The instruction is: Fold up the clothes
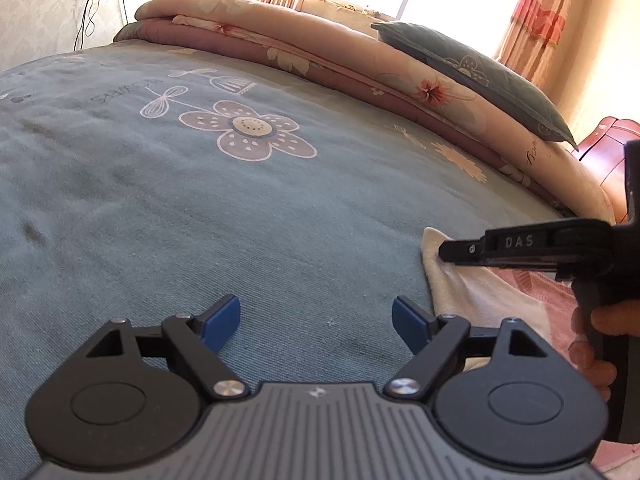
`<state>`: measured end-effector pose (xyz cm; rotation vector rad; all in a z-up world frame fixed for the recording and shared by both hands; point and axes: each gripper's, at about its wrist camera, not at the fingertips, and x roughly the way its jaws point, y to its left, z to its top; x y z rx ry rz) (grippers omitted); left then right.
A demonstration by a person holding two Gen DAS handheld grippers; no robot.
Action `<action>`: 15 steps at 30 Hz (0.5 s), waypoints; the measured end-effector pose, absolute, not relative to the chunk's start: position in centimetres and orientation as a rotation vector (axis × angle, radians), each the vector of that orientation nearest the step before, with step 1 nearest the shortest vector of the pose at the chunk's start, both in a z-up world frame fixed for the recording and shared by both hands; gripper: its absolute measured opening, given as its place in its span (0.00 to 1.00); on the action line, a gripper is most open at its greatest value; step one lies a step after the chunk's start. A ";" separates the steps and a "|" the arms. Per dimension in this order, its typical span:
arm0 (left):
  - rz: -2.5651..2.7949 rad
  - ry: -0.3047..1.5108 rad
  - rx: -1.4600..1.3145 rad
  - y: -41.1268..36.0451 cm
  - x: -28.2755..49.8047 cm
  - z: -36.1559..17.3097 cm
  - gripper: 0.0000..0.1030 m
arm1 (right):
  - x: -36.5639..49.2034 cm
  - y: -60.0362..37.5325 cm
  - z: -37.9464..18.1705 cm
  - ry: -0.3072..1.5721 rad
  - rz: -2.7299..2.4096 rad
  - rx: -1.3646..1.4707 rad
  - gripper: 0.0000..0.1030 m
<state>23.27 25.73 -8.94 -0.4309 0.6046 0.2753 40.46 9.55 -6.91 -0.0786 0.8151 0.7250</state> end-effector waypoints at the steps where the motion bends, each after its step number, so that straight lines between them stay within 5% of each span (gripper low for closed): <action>1: 0.274 0.605 -0.428 25.7 23.3 -9.0 0.82 | 40.5 9.4 -6.6 0.790 0.715 -0.063 0.15; 11: 0.261 0.607 -0.417 25.2 23.4 -8.9 0.83 | 41.3 9.5 -7.0 0.844 0.690 -0.067 0.25; 15: 0.255 0.608 -0.416 25.1 23.4 -8.9 0.83 | 39.9 5.9 -5.0 0.835 0.674 -0.111 0.47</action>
